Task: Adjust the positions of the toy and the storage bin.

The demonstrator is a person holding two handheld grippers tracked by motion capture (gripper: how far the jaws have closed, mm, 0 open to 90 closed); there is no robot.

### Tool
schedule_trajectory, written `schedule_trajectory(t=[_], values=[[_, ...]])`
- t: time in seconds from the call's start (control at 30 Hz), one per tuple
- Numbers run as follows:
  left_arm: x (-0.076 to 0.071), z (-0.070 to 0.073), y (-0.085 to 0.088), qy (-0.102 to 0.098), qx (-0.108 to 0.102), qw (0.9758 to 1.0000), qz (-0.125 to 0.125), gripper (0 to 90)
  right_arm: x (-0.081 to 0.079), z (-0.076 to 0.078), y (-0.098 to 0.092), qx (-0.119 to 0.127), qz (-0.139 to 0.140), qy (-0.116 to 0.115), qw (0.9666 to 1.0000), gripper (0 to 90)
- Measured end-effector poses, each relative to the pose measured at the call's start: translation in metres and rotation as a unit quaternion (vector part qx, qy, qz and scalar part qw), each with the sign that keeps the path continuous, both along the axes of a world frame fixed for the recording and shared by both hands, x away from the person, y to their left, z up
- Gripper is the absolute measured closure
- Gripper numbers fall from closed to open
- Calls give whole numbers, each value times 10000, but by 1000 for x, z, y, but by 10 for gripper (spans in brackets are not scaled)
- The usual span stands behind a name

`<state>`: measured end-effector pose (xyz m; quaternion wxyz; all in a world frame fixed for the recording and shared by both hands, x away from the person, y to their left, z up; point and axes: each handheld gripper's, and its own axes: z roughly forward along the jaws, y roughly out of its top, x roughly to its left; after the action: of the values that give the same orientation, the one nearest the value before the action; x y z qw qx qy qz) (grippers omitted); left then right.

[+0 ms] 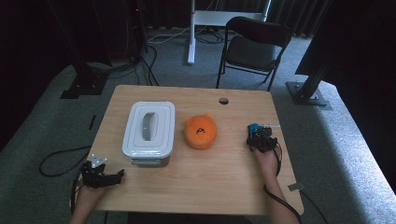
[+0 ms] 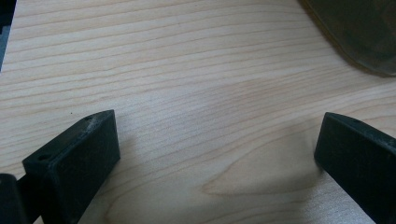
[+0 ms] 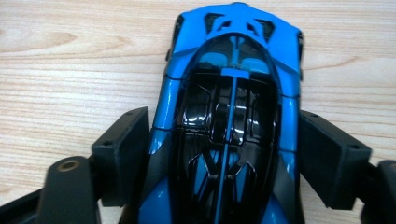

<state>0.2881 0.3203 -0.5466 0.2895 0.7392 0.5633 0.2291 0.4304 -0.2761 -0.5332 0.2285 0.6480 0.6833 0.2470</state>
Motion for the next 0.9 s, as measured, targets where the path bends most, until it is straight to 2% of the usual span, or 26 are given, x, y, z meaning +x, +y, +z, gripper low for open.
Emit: schedule_trajectory(t=[0.2, 0.33, 0.57, 0.9], values=[[0, 0, 0, -1, 0, 10000, -1, 5, 2, 2, -2, 19, 83, 78, 9999, 258], [0, 0, 0, 1, 1, 10000, -1, 5, 1, 3, -6, 147, 91, 70, 9998, 261], [0, 0, 0, 0, 0, 10000, 0, 5, -5, 6, -7, -6, 57, 34, 10000, 262], [0, 0, 0, 0, 0, 10000, -1, 5, -22, 24, -16, -118, 196, -83, 9997, 262]])
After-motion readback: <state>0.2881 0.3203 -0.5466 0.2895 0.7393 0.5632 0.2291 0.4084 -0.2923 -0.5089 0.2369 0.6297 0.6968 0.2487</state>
